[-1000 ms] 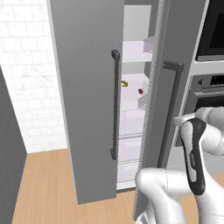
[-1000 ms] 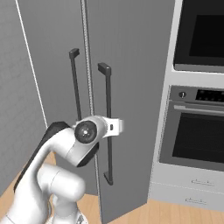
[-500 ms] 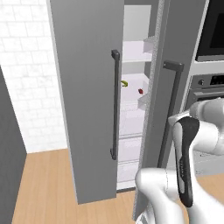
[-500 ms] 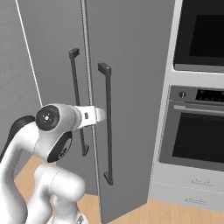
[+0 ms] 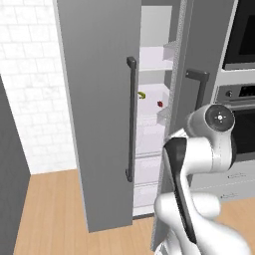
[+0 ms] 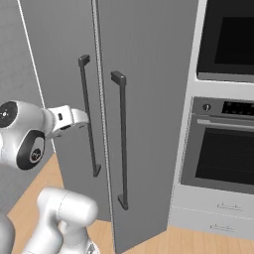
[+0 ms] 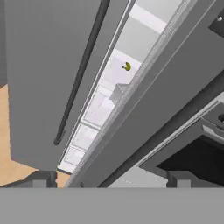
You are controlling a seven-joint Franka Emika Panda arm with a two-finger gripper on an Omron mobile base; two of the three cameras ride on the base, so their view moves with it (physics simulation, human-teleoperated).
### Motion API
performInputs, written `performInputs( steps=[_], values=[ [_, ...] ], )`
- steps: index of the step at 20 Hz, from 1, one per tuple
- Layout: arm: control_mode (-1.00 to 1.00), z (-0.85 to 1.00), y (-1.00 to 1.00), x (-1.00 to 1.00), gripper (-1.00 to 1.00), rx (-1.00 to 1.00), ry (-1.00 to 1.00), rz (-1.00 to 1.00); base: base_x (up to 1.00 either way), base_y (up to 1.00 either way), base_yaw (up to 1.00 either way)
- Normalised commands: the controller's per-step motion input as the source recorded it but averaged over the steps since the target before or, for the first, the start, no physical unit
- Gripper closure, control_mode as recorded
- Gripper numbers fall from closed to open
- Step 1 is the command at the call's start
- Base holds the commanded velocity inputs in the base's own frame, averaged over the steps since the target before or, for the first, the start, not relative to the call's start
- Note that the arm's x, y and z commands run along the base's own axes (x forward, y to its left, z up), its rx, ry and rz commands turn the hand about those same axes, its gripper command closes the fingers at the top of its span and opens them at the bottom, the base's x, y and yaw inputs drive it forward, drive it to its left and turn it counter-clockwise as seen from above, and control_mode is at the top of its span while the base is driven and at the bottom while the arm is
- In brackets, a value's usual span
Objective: Take the strawberry from the fridge and place it on top of the pancake, located on the dining counter.
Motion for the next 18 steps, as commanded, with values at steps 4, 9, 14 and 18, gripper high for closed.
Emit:
performInputs(
  steps=[4,9,14,18],
  values=[
    [-1.00,-0.19,0.67,0.20,-1.00,-0.10,0.07,0.00,0.00,0.00,0.00],
    [-1.00,-0.26,0.21,0.72,-1.00,-0.04,0.17,0.00,0.00,0.00,0.00],
    [-1.00,-0.41,0.02,0.97,-1.00,-0.06,0.09,0.04,0.00,0.00,0.00],
    [-1.00,-0.46,0.04,0.97,-1.00,-0.10,0.08,0.07,0.00,0.00,0.00]
  ],
)
